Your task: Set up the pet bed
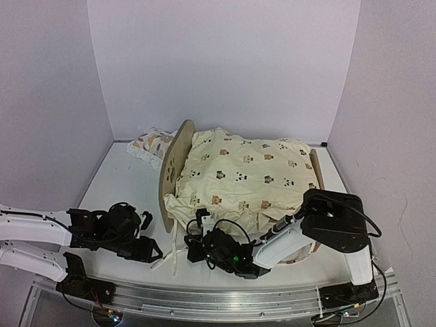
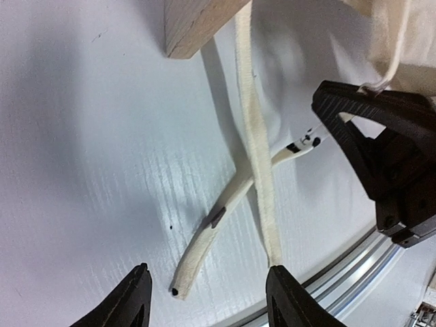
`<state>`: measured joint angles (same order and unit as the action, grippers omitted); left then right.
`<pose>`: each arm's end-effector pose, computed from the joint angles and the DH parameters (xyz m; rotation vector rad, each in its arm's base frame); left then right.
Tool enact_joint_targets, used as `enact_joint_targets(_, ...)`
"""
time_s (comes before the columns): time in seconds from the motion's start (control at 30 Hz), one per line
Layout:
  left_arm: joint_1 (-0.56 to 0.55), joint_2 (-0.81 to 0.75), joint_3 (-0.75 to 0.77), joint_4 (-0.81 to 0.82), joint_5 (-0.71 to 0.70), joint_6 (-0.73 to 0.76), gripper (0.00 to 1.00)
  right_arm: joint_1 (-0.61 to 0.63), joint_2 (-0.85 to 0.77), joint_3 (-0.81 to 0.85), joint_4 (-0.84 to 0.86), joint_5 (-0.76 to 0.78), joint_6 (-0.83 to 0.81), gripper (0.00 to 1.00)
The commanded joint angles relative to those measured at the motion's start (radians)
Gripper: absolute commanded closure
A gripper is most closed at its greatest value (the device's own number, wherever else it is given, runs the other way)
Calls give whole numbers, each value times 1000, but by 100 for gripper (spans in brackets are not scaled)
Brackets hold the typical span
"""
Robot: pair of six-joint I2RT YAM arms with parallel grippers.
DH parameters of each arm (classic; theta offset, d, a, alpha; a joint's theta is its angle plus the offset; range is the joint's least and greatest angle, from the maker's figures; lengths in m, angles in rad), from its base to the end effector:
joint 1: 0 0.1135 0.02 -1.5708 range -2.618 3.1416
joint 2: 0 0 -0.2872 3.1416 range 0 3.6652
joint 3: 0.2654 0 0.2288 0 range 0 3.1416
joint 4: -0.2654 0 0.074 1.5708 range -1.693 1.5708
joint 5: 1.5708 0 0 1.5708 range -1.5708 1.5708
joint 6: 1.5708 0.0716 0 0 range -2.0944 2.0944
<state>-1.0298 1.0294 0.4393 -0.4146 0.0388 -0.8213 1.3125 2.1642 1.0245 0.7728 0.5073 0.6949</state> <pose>0.0836 -0.1445 0.1638 0.3020 2.7369 -0.6720 0.1498 0.4309 0.1271 -0.2626 1.9695 0.8611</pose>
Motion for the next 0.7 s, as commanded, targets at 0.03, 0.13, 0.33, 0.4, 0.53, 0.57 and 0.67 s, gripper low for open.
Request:
enact_joint_targets(0.03, -6, 55, 25, -32, 5, -18, 45, 2, 21, 14, 41, 22, -15, 100)
enact_joint_targets(0.13, -7, 89, 19, -16, 29, -15, 46, 2, 20, 10, 44, 22, -18, 100)
enact_joint_targets(0.33, -18, 105, 19, -16, 42, -18, 50, 1, 19, 4, 51, 28, -24, 100)
enact_joint_targets(0.4, -24, 109, 20, -13, 46, -15, 52, 1, 19, 3, 52, 30, -26, 100)
enact_joint_targets(0.53, -39, 157, 26, -9, 42, -11, 52, 1, 23, 3, 57, 32, -24, 100)
enact_joint_targets(0.57, -45, 176, 30, -12, 35, -13, 53, 1, 23, 2, 58, 34, -24, 100)
enact_joint_targets(0.67, -63, 220, 48, -36, -6, -27, 56, 1, 23, -2, 63, 35, -24, 100)
